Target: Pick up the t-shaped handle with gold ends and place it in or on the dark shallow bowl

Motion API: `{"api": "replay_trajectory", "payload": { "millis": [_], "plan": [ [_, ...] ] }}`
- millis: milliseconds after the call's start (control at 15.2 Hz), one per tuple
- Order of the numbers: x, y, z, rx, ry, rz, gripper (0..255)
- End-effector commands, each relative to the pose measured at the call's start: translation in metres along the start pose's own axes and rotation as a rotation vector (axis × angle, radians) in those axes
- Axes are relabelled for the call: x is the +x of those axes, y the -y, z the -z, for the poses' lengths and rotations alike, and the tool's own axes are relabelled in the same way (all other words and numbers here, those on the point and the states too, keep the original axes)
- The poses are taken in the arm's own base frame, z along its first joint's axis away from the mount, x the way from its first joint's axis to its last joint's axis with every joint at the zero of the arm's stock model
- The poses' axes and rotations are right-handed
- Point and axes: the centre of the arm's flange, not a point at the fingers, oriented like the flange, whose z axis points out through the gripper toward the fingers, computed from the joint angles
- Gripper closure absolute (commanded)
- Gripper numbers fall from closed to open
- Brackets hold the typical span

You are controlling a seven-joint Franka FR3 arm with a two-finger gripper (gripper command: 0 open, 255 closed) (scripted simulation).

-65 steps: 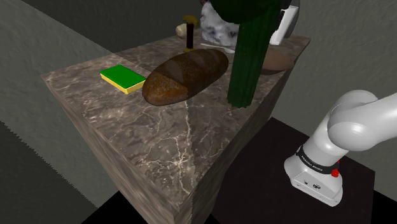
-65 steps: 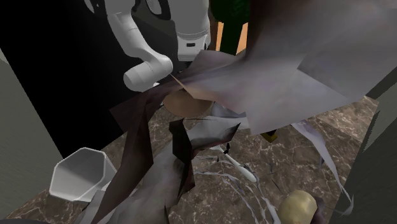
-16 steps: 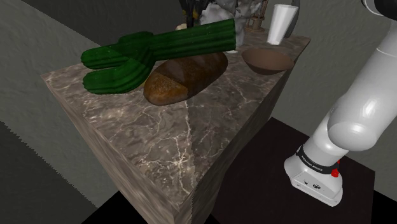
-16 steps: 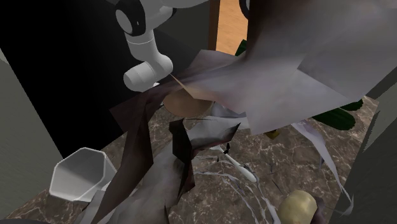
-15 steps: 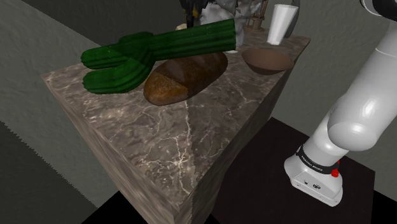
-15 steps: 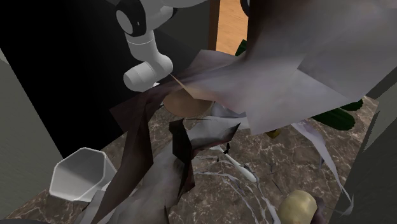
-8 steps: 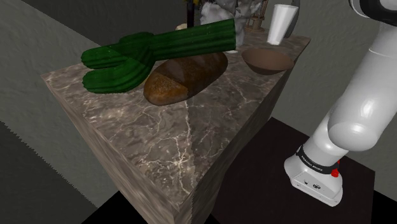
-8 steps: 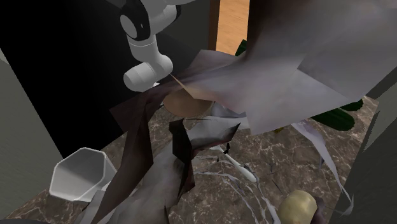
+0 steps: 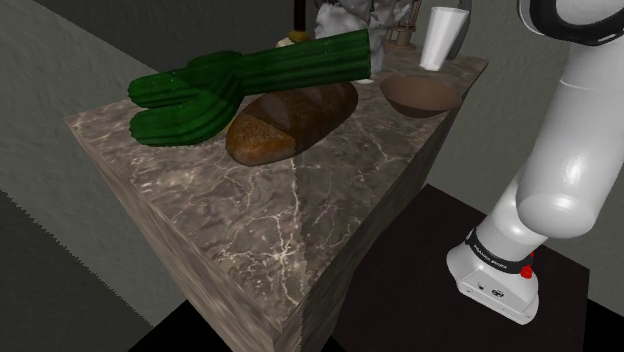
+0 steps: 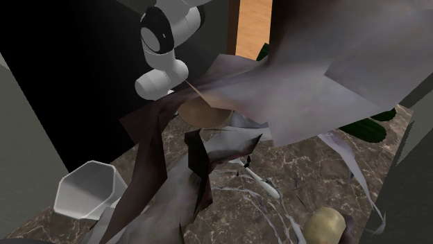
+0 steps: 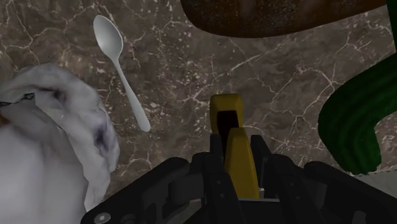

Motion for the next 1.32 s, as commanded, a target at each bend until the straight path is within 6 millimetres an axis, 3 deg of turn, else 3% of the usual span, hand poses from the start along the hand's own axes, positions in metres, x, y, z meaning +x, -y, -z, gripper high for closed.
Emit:
{"api": "replay_trajectory", "payload": {
  "millis": [0,66,1254],
  "plan": [
    [0.002,-0.001,0.010,0.000,0.001,0.000,255],
    [0.002,-0.001,0.014,0.000,0.001,0.000,255],
    [-0.192,-0.122,0.077,0.000,0.001,0.000,255]
  ]
}}
